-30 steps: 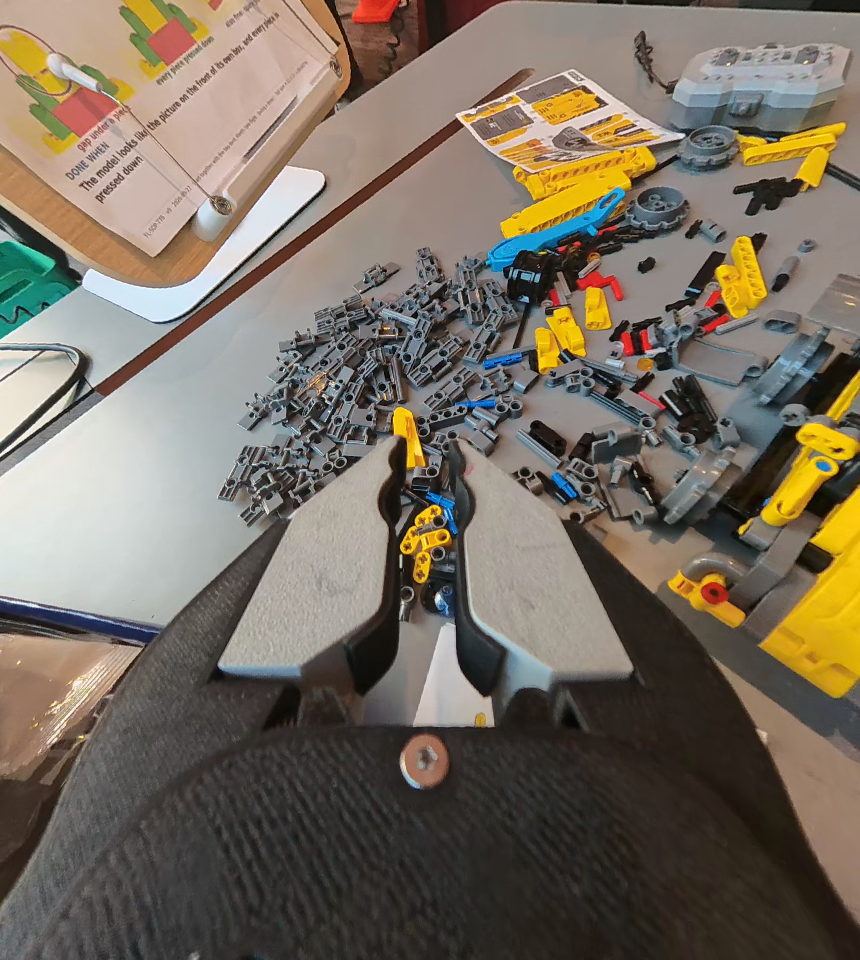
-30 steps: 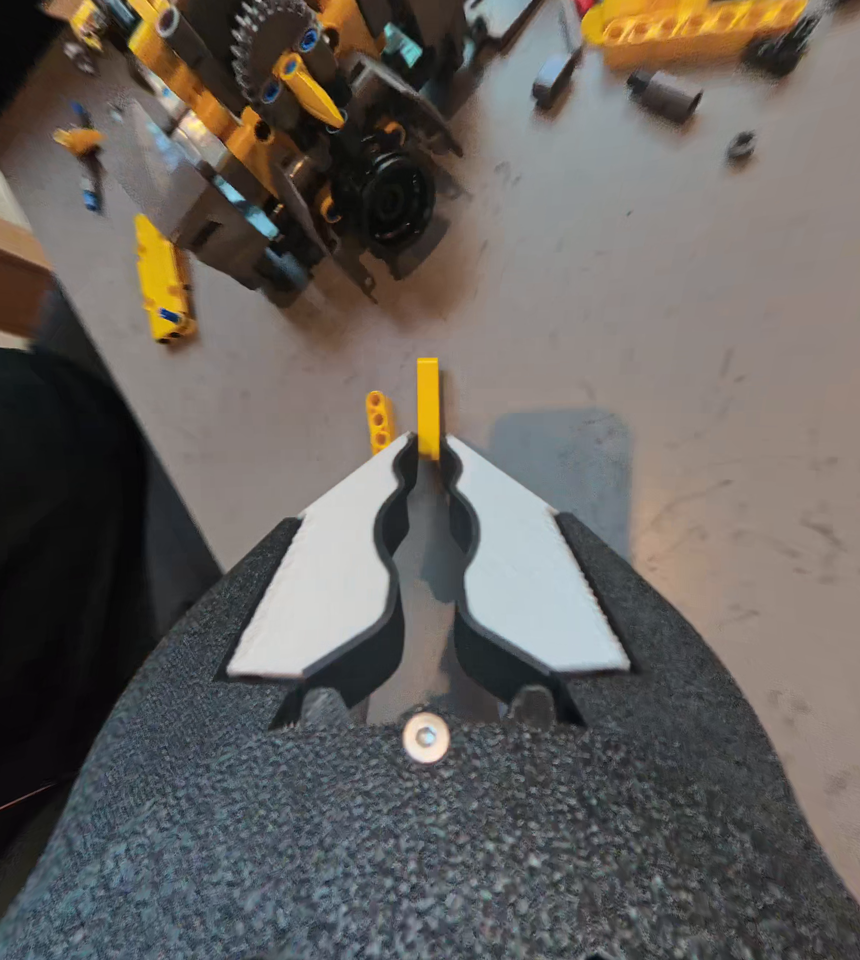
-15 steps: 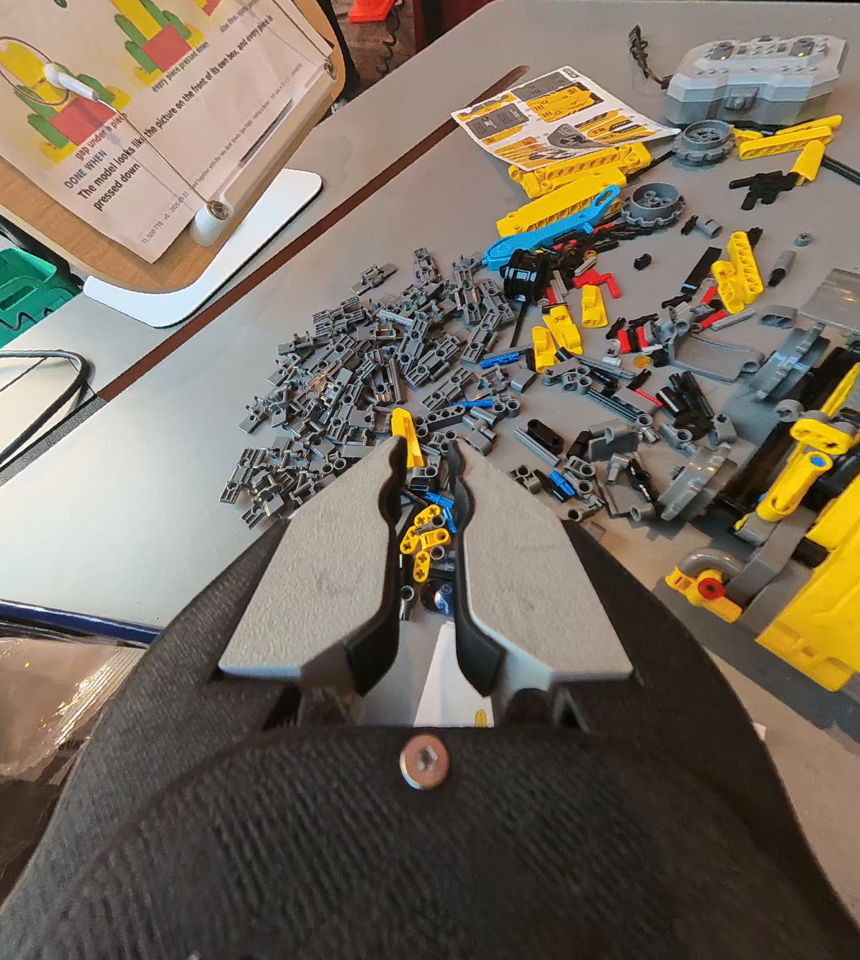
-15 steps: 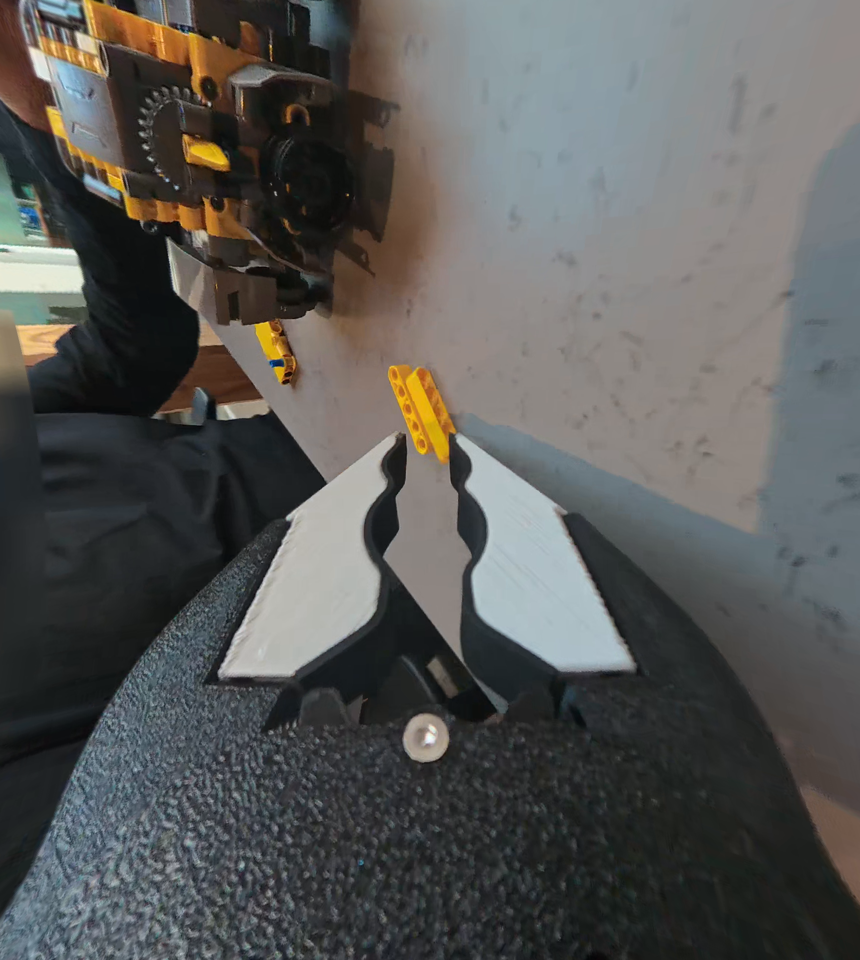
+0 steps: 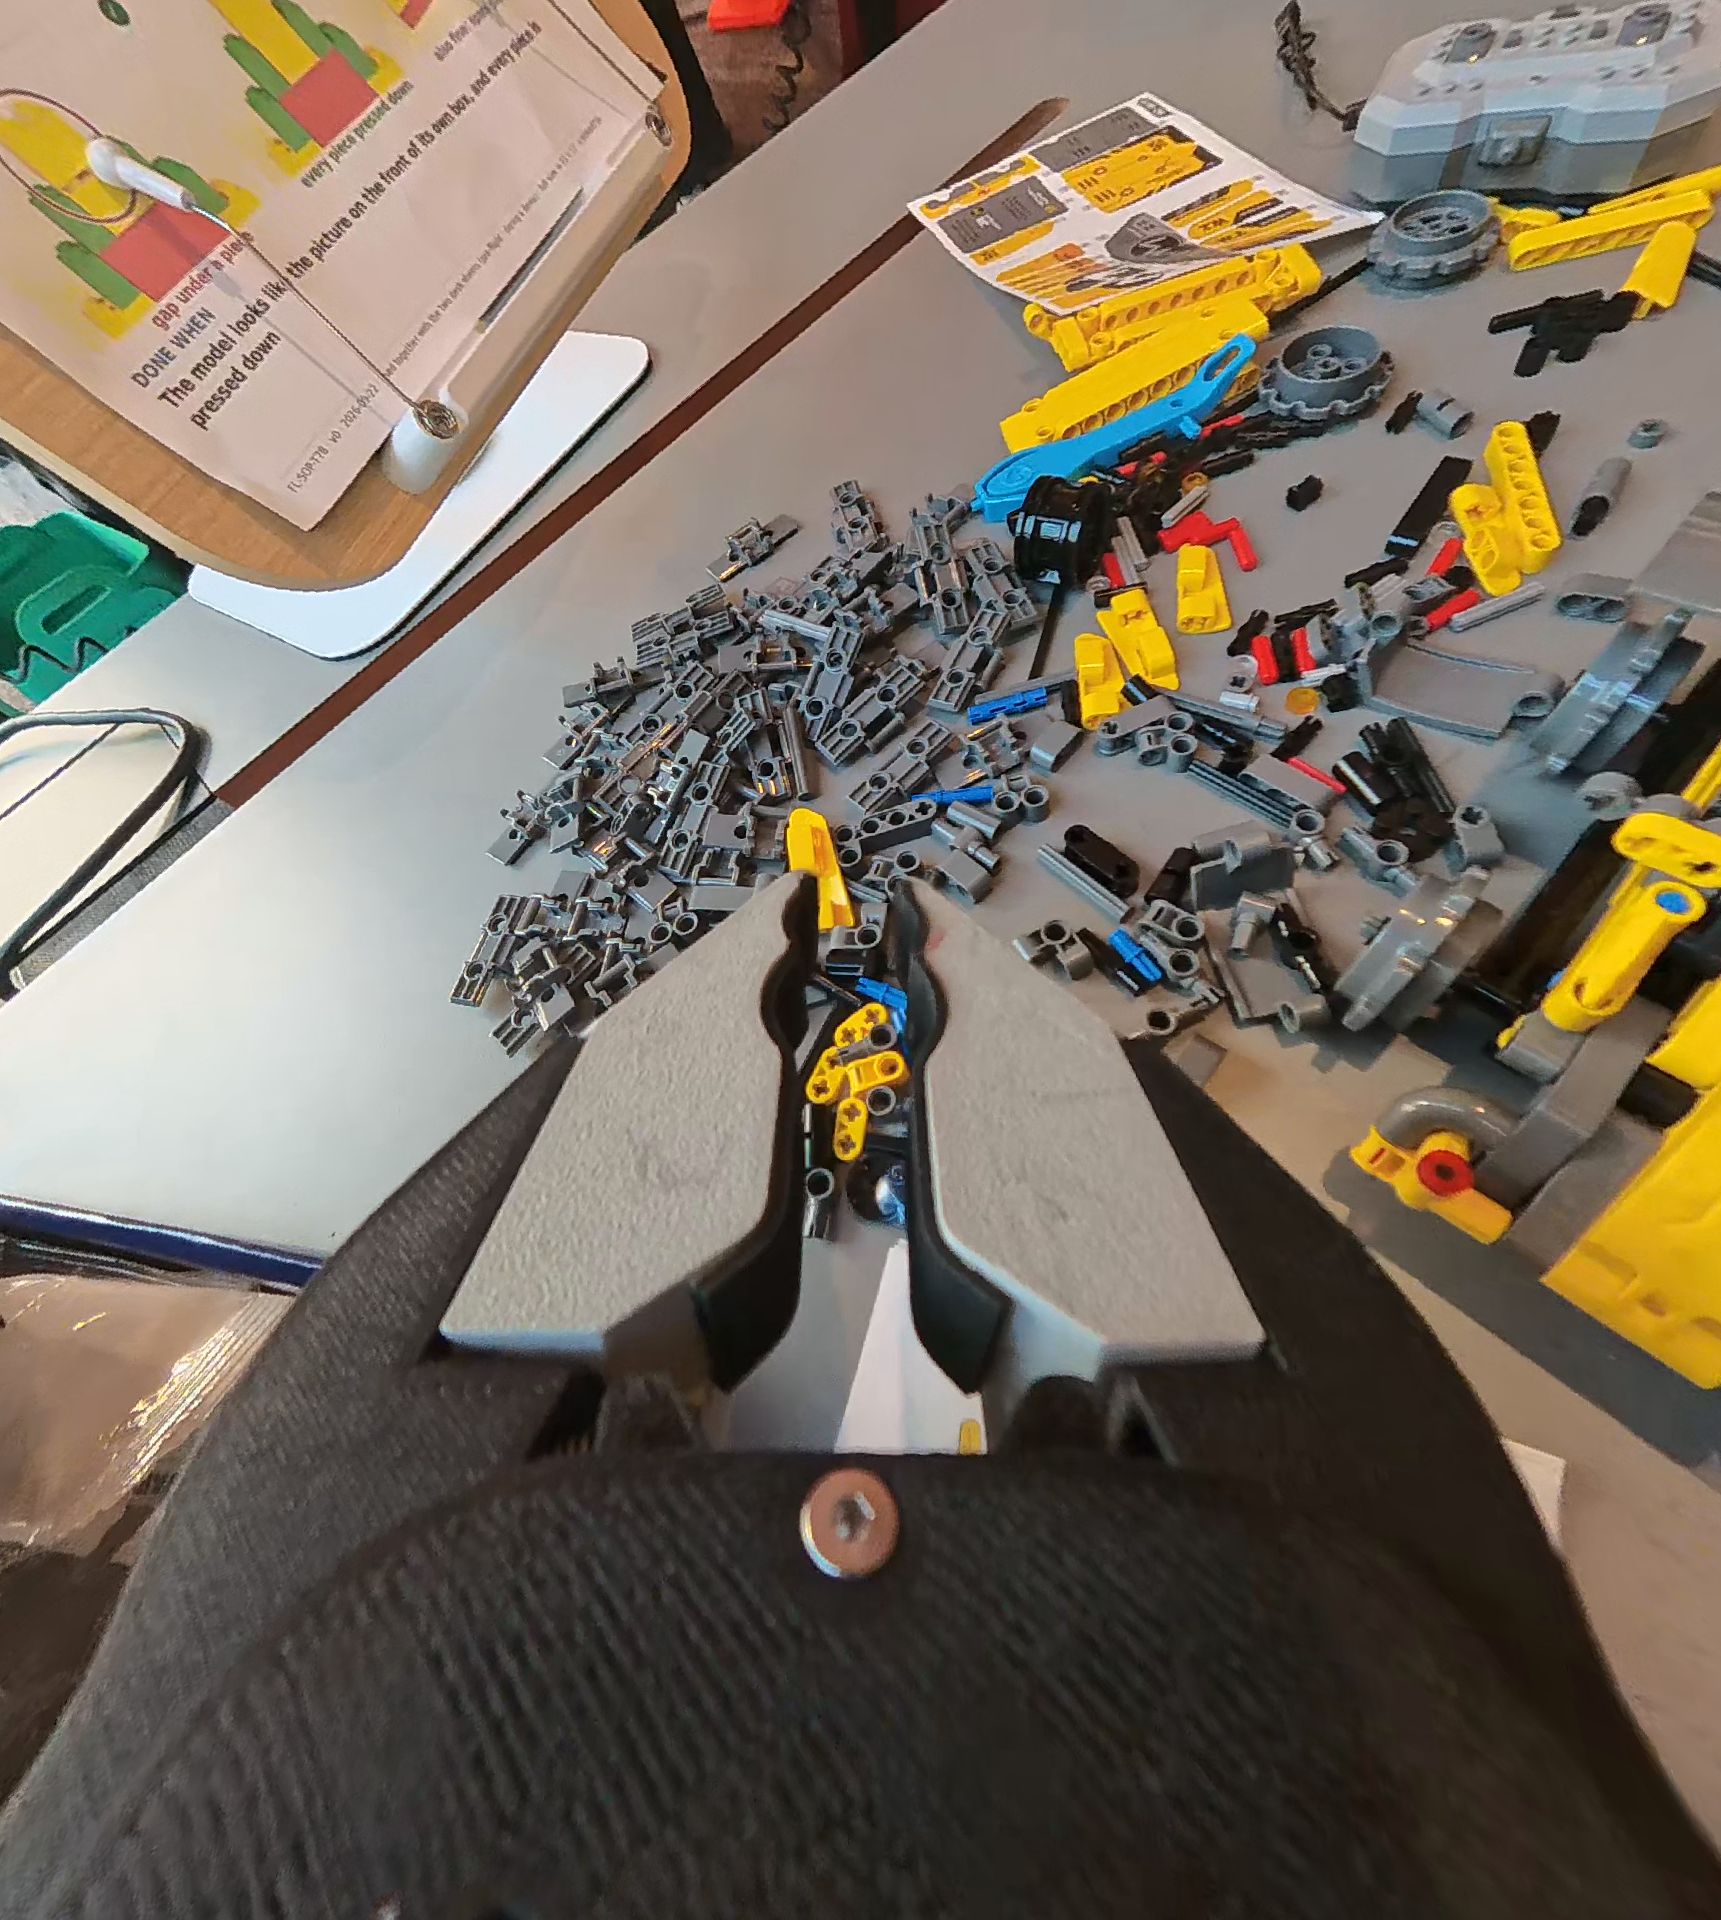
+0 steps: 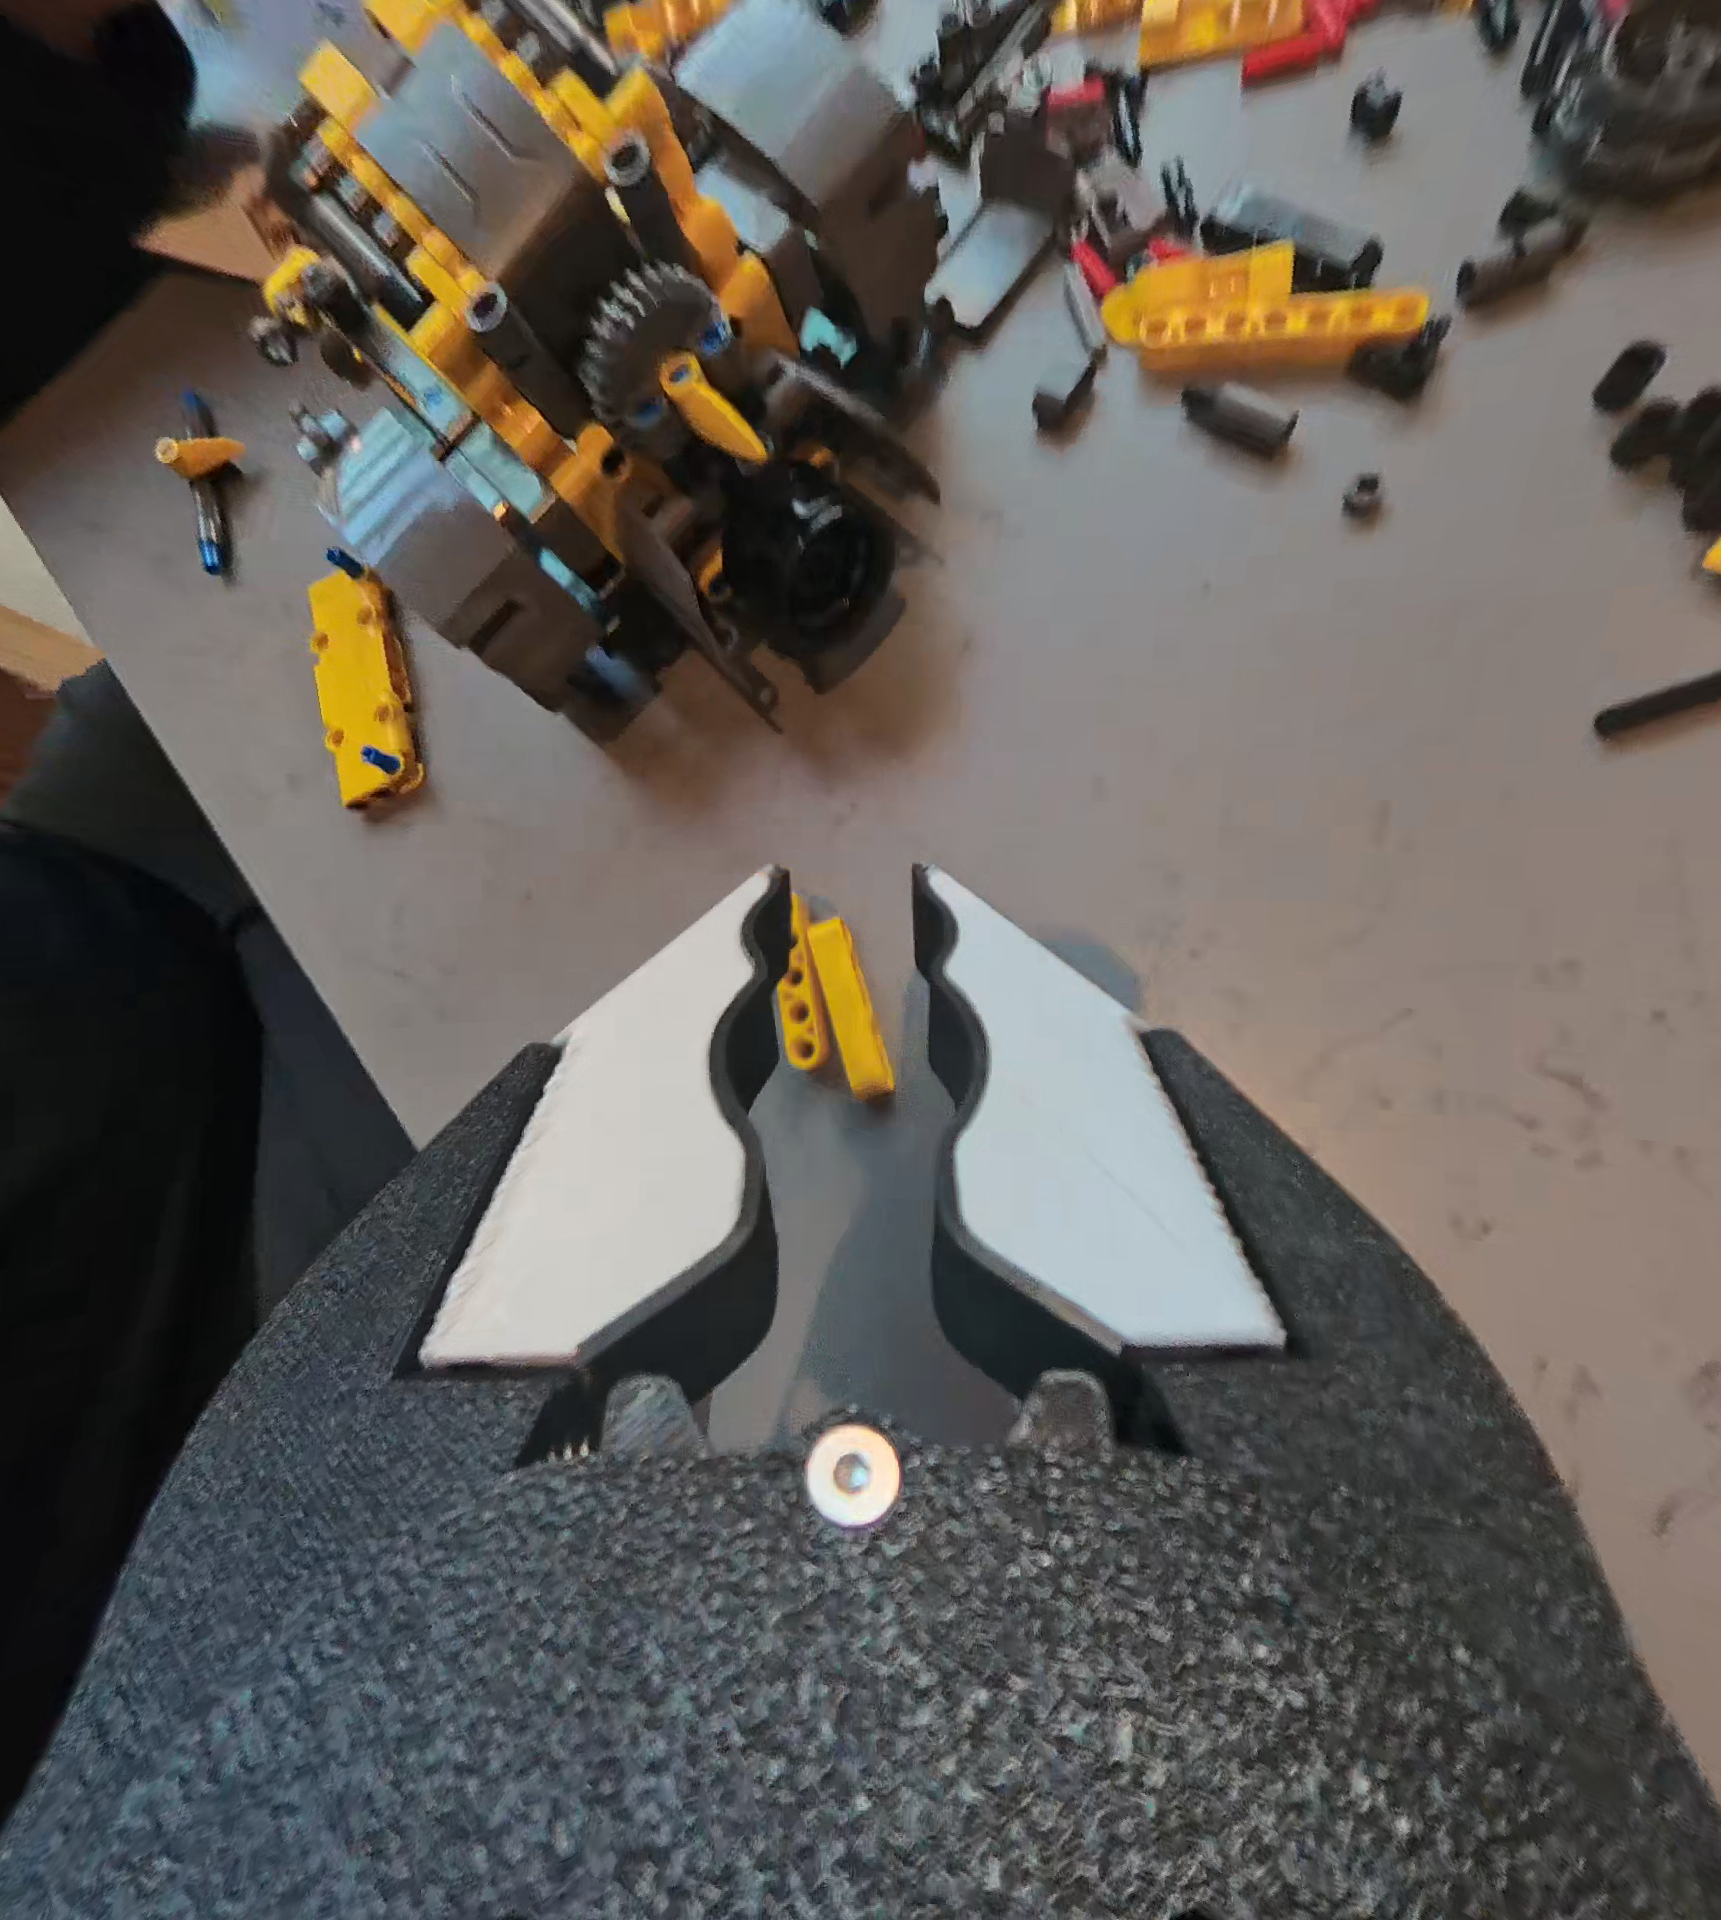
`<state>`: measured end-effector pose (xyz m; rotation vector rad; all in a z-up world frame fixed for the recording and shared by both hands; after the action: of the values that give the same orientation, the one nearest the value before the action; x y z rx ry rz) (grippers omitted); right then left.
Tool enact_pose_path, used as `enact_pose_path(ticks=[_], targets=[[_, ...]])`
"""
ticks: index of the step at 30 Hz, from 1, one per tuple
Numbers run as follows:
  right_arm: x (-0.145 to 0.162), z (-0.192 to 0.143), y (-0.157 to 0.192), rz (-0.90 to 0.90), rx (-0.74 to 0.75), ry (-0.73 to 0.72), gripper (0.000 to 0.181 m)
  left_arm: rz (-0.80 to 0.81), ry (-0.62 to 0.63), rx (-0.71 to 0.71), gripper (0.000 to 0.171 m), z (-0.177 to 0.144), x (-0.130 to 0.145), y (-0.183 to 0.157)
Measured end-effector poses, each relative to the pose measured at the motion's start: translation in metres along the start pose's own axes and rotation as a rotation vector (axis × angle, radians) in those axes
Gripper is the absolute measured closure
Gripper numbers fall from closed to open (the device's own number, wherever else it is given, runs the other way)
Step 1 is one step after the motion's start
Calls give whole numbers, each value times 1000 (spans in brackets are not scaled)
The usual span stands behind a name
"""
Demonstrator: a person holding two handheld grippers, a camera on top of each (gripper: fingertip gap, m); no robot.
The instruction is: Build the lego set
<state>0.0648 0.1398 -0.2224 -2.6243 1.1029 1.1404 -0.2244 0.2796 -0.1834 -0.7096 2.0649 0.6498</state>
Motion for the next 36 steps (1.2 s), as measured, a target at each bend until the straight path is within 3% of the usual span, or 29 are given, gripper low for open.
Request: enact_pose_path(ticks=[1,4,10,11,13,14,19,23,29,36], targets=[[-6,1,-2,-16,35,-43,156,0,3,-2,161,0,1,1],[-20,2,-23,-27,195,-135,124,4,-4,-7,161,0,0,1],[-49,5,-48,37,255,-249,124,7,-10,-17,161,-2,-2,2],[-56,6,-52,64,249,-282,130,8,-15,-18,161,-2,-3,2],[-73,5,-51,64,205,-362,170,13,-20,-21,162,-3,-4,2],[-82,4,-52,51,210,-402,181,14,-17,-21,162,-2,-3,2],[-113,-6,-47,5,311,-545,181,11,9,-19,162,1,2,3],[-103,9,-30,-43,271,-500,181,17,6,-22,162,-1,0,3],[-80,3,-32,-109,465,-457,181,-23,13,-46,159,-2,-7,4],[-71,5,-34,-66,513,-354,181,33,-17,-55,158,-12,-16,-4]])
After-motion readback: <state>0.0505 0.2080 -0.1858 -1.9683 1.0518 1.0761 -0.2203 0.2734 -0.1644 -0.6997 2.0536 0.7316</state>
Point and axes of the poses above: each gripper's, where its closed fingertips meet, z out along the fingers, x out of its underside, y = z × x across the jaws, the point moved 2 cm from there along -z, back along the fingers, and after that the axes turned 6 degrees about x, right-handed, at the moved point
